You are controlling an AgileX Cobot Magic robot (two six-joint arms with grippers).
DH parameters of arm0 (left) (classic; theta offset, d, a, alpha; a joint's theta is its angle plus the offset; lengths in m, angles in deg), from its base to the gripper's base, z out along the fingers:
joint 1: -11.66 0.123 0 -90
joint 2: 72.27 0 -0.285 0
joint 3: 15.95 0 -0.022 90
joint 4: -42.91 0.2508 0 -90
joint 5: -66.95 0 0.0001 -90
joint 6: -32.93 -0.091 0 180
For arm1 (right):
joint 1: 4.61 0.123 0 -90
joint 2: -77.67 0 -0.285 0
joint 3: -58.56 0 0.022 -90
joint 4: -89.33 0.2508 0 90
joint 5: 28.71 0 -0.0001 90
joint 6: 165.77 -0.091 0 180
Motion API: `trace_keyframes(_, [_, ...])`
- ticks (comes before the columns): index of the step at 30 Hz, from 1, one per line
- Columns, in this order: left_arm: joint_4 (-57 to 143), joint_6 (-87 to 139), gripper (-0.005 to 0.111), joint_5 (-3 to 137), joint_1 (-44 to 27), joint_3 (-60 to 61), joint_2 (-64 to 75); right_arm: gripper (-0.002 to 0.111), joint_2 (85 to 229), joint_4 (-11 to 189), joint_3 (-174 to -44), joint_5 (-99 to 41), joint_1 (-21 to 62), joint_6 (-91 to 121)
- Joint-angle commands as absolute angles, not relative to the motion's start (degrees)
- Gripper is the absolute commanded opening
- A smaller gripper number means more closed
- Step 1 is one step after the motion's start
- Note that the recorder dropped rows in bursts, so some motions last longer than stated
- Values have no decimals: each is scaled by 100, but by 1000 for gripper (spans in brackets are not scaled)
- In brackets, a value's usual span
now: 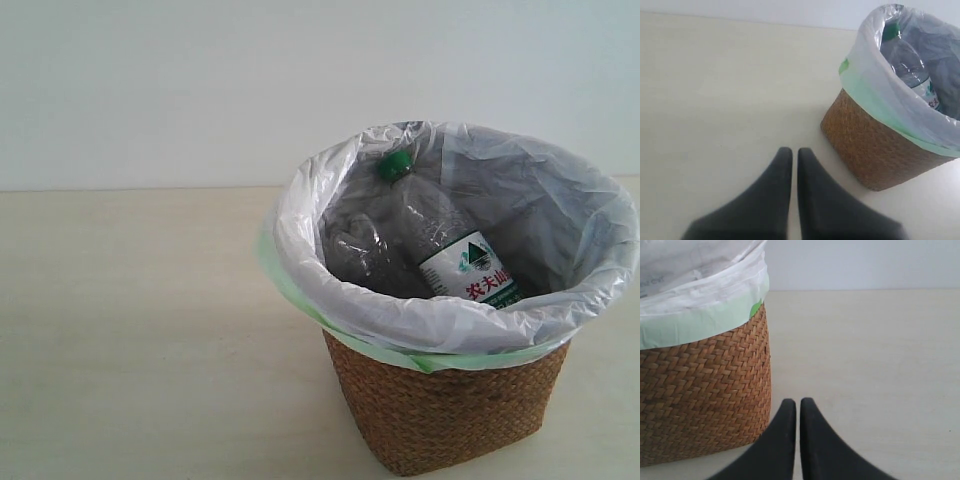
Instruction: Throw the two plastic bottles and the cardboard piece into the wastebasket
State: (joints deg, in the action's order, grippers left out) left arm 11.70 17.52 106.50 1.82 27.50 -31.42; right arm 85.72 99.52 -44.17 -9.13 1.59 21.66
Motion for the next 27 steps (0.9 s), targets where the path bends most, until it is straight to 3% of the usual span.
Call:
trace_keyframes(1, [1188,1522,4,10448,181,2756,-3407,0,8546,9914,-4423,-954,125,2189])
trace_keyframes(7, [1188,851,4,7847,232,3896,-5036,0,8546,9914,-4423,-954,125,2189])
trace_keyframes(11, [1208,716,4,6543,645,4985,-6255,0,8546,9914,-4423,-954,125,2189])
trace_keyframes(20, [1198,714,4,5880,1069,6127,-6449,0,8546,9914,-4423,-954,125,2189])
trace_keyframes(27, [1209,504,4,6083,1069,6127,-6449,0,8546,9914,-4423,-954,125,2189])
